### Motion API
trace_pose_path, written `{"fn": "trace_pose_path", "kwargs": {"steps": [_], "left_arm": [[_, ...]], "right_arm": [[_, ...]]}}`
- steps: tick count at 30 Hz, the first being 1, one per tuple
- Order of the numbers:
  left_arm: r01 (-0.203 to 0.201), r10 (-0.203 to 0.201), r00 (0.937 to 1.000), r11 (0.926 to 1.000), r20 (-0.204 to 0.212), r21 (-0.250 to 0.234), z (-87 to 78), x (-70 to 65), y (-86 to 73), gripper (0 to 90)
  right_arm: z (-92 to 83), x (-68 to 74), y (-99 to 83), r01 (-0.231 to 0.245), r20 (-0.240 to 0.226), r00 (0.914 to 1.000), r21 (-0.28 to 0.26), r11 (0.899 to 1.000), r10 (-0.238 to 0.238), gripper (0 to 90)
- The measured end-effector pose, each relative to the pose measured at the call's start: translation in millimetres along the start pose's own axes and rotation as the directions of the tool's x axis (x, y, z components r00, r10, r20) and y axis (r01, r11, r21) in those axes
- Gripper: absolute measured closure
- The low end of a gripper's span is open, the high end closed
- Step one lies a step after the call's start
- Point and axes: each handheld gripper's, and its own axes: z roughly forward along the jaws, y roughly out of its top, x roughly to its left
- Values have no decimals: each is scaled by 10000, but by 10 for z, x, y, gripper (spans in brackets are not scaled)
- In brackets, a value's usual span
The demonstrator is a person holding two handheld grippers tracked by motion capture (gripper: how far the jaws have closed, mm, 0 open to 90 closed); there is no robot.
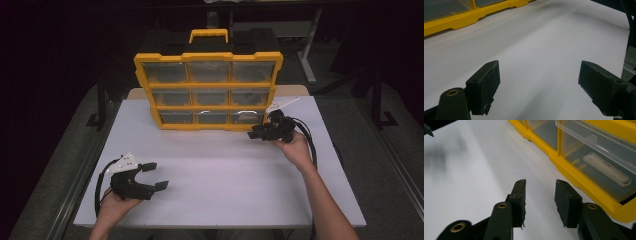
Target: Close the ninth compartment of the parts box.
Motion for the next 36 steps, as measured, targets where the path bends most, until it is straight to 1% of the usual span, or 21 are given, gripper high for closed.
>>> {"fn": "trace_pose_path", "kwargs": {"steps": [2, 4, 6, 9, 11, 14, 16, 19, 22, 23, 25, 26, 29, 30, 36], "left_arm": [[-37, 37, 10000, 10000, -24, 28, -4, 5, 1, 175], [-20, 20, 10000, 10000, -21, 64, -11, 8, 4, 175], [-71, 71, 10000, 10000, -32, 56, -6, 12, 0, 174], [-12, 12, 10000, 10000, -33, 60, 6, 10, -7, 174], [-21, 22, 10000, 10000, -51, 92, 5, 10, -9, 174], [-23, 24, 10000, 10000, -96, 80, -1, 12, -10, 174], [-45, 47, 9999, 9999, -119, 114, -3, 17, -13, 174], [-76, 79, 9998, 9998, -161, 182, -3, 21, -18, 172], [-109, 114, 9997, 9997, -198, 241, 0, 23, -17, 161], [-121, 126, 9997, 9997, -200, 226, 3, 22, -17, 161], [-123, 128, 9997, 9996, -212, 235, 7, 21, -17, 160], [-223, 229, 9995, 9994, -237, 257, 8, 28, -16, 158], [-86, 95, 9996, 9995, -280, 318, 7, 25, -19, 153], [-68, 77, 9996, 9995, -288, 308, 8, 25, -20, 153], [-26, 36, 9993, 9996, -362, 277, 6, 30, -24, 151]], "right_arm": [[-9, 5, -8, 14, -58, 10000, -122, 9999, -15, 555], [-12, 18, -11, -83, -168, 9998, -170, 9998, 80, 508], [-15, 28, -22, -187, -231, 9996, -196, 9996, 182, 481], [-23, 49, -43, -249, -289, 9993, -182, 9995, 243, 460], [-28, 64, -61, -240, -247, 9994, -182, 9995, 235, 444], [-35, 85, -90, -355, -268, 9990, -270, 9990, 348, 409], [-44, 96, -113, -254, -258, 9994, -355, 9990, 245, 395], [-66, 124, -141, -326, -197, 9993, -257, 9991, 321, 367], [-86, 147, -170, -217, -178, 9996, -287, 9994, 212, 346], [-93, 158, -179, -260, -183, 9995, -251, 9993, 255, 340], [-102, 171, -198, -138, -168, 9998, -324, 9994, 133, 329], [-106, 178, -204, -150, -174, 9997, -333, 9993, 144, 317], [-119, 216, -230, -188, -74, 9998, -303, 9994, 186, 288], [-120, 221, -239, -90, -59, 9999, -330, 9994, 88, 288], [-155, 283, -279, -49, -152, 9999, -570, 9984, 41, 247]]}}
